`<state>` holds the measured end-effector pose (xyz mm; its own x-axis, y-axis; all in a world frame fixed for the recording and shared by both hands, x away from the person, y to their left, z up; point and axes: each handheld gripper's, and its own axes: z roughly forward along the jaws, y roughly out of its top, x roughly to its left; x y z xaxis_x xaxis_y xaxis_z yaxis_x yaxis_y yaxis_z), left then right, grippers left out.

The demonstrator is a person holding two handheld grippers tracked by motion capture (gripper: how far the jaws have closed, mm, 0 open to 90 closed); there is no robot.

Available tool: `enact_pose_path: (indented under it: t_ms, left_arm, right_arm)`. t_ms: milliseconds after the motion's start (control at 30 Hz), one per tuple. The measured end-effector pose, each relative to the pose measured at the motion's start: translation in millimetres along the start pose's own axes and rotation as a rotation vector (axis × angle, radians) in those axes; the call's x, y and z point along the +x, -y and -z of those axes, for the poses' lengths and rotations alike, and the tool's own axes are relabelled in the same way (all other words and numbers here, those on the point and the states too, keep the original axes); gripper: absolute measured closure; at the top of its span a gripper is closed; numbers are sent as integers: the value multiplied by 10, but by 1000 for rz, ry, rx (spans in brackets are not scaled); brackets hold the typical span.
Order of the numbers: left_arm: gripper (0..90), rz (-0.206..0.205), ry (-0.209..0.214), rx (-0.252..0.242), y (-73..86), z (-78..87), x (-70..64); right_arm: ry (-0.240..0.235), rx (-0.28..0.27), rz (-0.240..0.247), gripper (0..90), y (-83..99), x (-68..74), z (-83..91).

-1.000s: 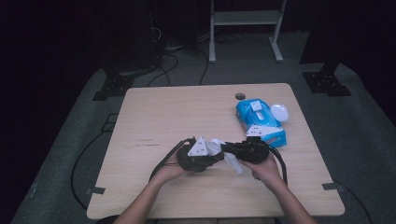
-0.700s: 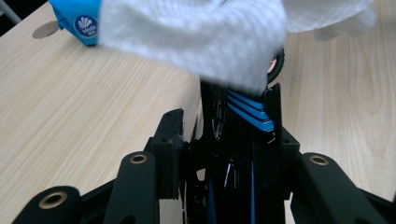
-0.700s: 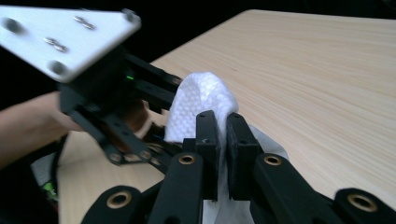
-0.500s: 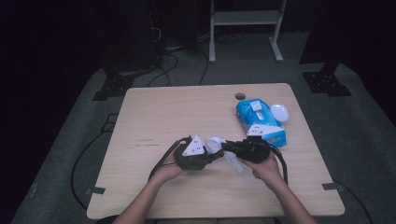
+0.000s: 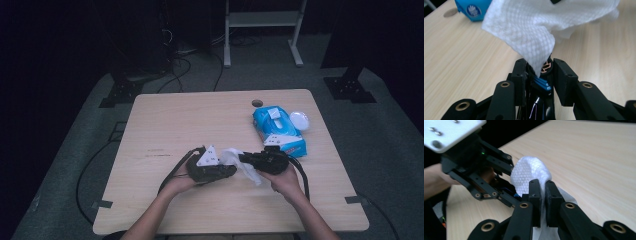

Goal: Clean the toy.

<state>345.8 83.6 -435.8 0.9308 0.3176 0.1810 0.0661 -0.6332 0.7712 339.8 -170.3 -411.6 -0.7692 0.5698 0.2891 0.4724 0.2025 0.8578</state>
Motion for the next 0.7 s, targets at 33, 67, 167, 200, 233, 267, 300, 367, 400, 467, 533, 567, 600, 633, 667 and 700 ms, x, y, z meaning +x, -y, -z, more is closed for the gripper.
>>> enact_pose_path:
  t_ms: [33,67,167,200,233,267,300,367,400,467,533,567,600,633,667,700]
  left_arm:
    - [643,5,7,0,-2,3,6]
    - [643,9,9,-3,-3,2,10]
    - [642,7,7,20,-18,2,17]
    - [641,6,5,28,-32,2,14]
    - [639,9,7,38,-44,1,17]
    - [636,16,18,55,-63,1,29]
    - [630,21,21,68,-74,3,37]
    - [572,30,2,109,-91,-1,44]
    - [564,34,5,142,-90,-10,50]
    - [506,39,5,186,-83,-30,50]
    - [519,36,0,255,-45,-92,38]
    - [531,31,-5,275,-41,-111,30]
    - [543,22,-12,287,-40,-127,19]
    - [544,22,-11,296,-49,-132,17]
    - [553,26,-3,303,-71,-134,12]
    - [567,20,-5,298,-82,-137,0]
  right_arm:
    - [6,10,-7,844,19,-18,-16]
    - [6,12,-18,844,39,-36,-31]
    - [8,43,-40,844,109,-87,-102]
    - [7,53,-55,844,135,-107,-130]
    - [3,63,-66,844,162,-126,-155]
    - [5,75,-70,844,182,-137,-178]
    - [11,83,-70,844,198,-147,-197]
    - [13,85,-70,844,201,-151,-202]
    - [13,81,-68,844,196,-148,-200]
    - [14,77,-65,844,186,-139,-187]
    - [15,73,-66,844,183,-140,-181]
    - [17,73,-68,844,184,-143,-180]
    - [17,74,-66,844,187,-149,-180]
    - [17,74,-69,844,189,-153,-181]
    - [18,73,-73,844,190,-155,-181]
    - [17,72,-74,844,190,-162,-180]
